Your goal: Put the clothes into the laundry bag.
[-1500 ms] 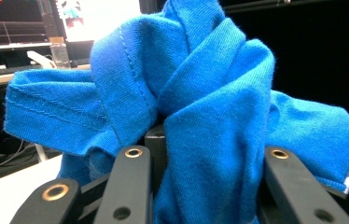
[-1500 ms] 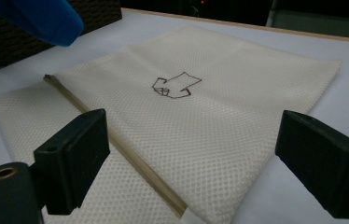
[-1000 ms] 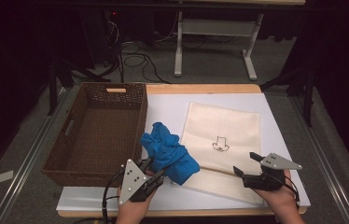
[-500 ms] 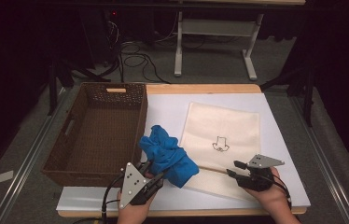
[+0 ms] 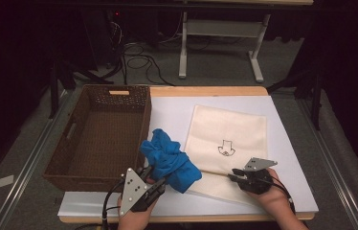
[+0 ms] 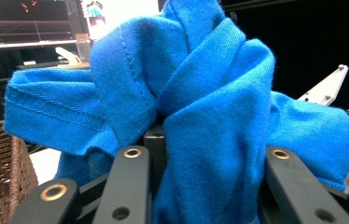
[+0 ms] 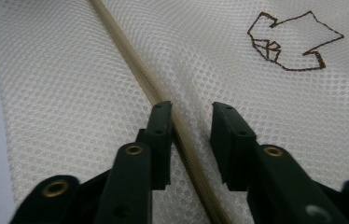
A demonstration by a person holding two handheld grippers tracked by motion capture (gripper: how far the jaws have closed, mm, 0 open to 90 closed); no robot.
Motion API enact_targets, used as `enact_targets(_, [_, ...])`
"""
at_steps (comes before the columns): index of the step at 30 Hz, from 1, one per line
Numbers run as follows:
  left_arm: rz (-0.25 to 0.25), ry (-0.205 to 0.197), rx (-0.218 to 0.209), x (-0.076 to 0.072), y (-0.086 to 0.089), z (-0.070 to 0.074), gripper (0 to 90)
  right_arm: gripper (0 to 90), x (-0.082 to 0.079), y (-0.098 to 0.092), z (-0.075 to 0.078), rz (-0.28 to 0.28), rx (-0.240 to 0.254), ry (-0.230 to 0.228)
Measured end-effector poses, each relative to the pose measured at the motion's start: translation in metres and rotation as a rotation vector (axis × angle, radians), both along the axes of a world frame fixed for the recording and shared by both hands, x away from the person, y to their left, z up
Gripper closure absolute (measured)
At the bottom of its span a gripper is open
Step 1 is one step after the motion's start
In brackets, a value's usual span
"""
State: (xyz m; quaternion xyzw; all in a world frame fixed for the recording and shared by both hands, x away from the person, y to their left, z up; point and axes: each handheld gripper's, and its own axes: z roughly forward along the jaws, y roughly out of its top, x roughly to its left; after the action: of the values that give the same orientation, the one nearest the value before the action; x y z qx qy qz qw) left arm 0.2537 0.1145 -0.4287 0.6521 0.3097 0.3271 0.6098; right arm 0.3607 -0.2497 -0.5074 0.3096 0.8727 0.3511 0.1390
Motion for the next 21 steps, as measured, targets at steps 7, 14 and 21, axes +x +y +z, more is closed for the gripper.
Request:
enact_targets(7, [-0.003, 0.007, 0.001, 0.0009, -0.0031, -0.0011, 66.6, 85.2, 0.001, -0.0052, 0.0038, -0.015, 0.029, -0.009])
enact_targets(14, [-0.003, 0.007, 0.0, 0.0, -0.0041, -0.0015, 66.6, 79.8, 0.006, -0.0064, 0.0018, -0.06, 0.009, -0.02])
enact_targets(21, [-0.004, 0.008, -0.012, -0.0002, -0.003, -0.001, 66.6, 61.2, 0.0024, -0.0042, -0.0039, -0.021, 0.01, 0.001])
